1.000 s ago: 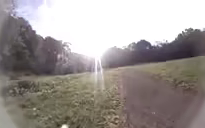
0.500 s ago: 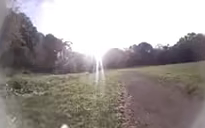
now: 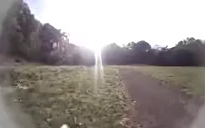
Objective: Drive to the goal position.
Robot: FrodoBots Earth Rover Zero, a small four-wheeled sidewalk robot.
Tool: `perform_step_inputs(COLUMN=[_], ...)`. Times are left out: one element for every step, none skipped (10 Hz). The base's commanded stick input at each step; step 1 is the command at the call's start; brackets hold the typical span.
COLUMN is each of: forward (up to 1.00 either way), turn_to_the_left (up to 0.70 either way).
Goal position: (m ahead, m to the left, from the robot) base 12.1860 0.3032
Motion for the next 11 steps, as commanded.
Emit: perform_step_inputs(forward=[0.85,0.85,0.85,0.85,0.85,0.85,0.85,0.85,0.85,0.85,0.85], turn_to_the_left=[-0.34,-0.34,-0.34,-0.34,-0.34,-0.34,-0.34,-0.34,-0.34,-0.34,-0.34])
